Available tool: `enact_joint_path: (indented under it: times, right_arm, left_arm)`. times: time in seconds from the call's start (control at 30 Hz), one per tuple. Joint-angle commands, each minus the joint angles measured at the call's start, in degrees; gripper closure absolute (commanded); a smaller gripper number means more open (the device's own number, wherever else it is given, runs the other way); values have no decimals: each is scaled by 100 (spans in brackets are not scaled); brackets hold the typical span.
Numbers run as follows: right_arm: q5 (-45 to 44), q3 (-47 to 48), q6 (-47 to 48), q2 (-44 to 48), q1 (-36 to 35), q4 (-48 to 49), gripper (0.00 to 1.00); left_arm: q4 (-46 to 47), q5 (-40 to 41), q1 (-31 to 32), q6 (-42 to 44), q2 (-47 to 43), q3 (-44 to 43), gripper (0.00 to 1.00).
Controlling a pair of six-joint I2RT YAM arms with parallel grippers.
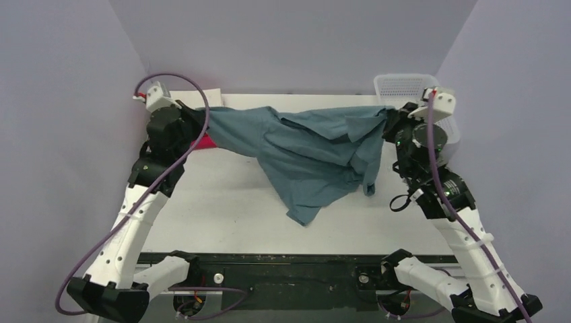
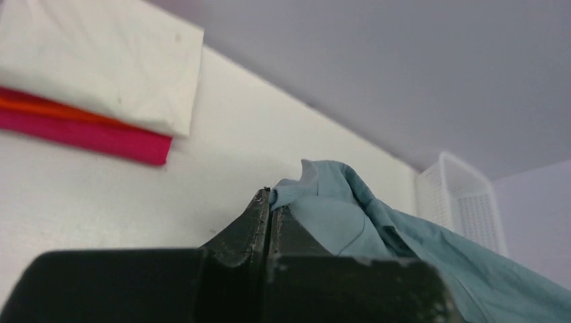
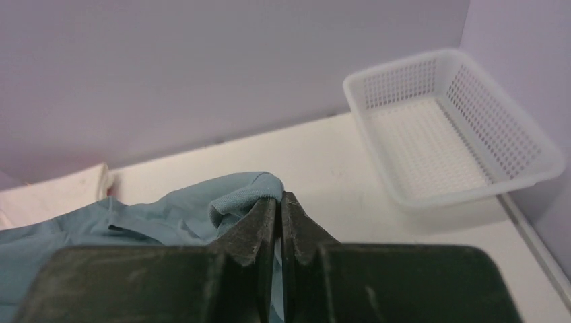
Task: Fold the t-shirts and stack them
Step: Flatten out the tshirt
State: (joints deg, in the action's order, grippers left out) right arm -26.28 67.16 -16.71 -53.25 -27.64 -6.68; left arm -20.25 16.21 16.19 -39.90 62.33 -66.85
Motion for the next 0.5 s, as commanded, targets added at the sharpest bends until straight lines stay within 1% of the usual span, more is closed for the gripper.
enact_joint_path:
  times: [0.0, 0.17, 0.37, 0.47]
  right_arm:
    - [-450, 1177, 704, 269, 73, -139, 100]
    - [-178, 2408, 934, 320, 74, -618, 100]
    - [865, 3838, 854, 317, 66, -1119, 100]
    - [1140, 4440, 817, 249, 66, -1360, 100]
  left_arm:
    - [1, 878, -21, 607, -532, -1173, 100]
    - [-38, 1207, -23, 1185, -861, -2152, 100]
    - [-73, 1202, -27, 1772, -1244, -3239, 100]
    - [-151, 1235, -27, 1970, -1373, -3737, 100]
